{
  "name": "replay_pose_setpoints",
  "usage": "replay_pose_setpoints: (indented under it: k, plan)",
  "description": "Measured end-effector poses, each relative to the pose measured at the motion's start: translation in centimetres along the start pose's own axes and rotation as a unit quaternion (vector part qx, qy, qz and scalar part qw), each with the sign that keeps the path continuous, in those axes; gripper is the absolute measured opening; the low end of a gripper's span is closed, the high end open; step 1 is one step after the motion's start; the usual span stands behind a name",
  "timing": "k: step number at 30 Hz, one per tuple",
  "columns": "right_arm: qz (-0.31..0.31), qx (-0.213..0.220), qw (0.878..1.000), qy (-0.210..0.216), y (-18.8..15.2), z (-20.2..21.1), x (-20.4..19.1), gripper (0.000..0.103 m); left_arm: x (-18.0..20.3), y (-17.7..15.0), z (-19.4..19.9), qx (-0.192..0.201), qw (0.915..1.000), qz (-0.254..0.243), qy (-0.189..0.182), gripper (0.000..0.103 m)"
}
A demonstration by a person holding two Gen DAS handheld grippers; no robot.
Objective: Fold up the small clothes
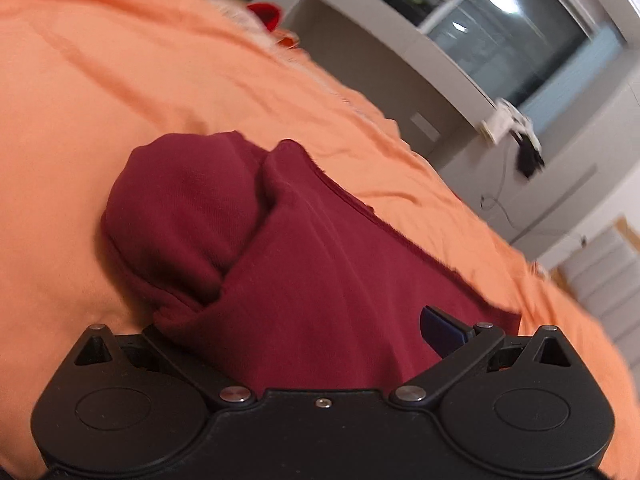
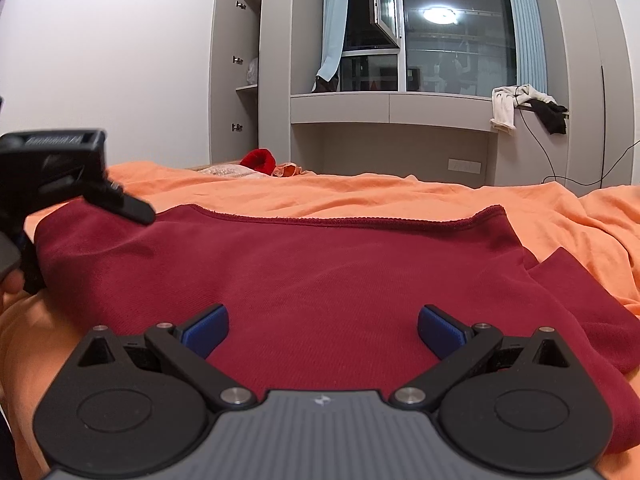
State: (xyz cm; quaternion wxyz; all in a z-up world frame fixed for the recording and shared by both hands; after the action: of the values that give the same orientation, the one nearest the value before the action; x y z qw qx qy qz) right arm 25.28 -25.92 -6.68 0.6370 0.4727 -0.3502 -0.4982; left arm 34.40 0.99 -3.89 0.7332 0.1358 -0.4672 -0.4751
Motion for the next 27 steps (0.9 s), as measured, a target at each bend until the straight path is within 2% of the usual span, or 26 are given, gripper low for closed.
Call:
replay_pose_setpoints:
  k: [6, 27]
  plan:
    - [0.0, 0.001, 1.0, 0.0, 0.0, 0.0, 0.1, 0.103, 0.7, -1.1, 0.8, 0.017, 0.998, -0.061, 0.009, 0.102]
    - [0.001, 0.001, 1.0, 0.0, 0.0, -0.1, 0.1, 0.103, 1.1, -1.7, 1.1, 0.026, 0.9968, -0.071, 0.026, 0.102]
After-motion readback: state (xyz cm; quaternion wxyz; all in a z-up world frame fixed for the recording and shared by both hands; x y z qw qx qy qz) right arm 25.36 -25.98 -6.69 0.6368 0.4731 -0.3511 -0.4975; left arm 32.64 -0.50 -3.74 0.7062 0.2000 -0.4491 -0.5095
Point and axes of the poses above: each gripper's, at about its wrist camera, not at the fingertips, and z roughly against the way its jaws point, x to its right, y to its top, the point moved 5 cm from there along -z, roughly the way its jaws point, and after that the axes turned 2 degrees about x, right-handed, at the moved point
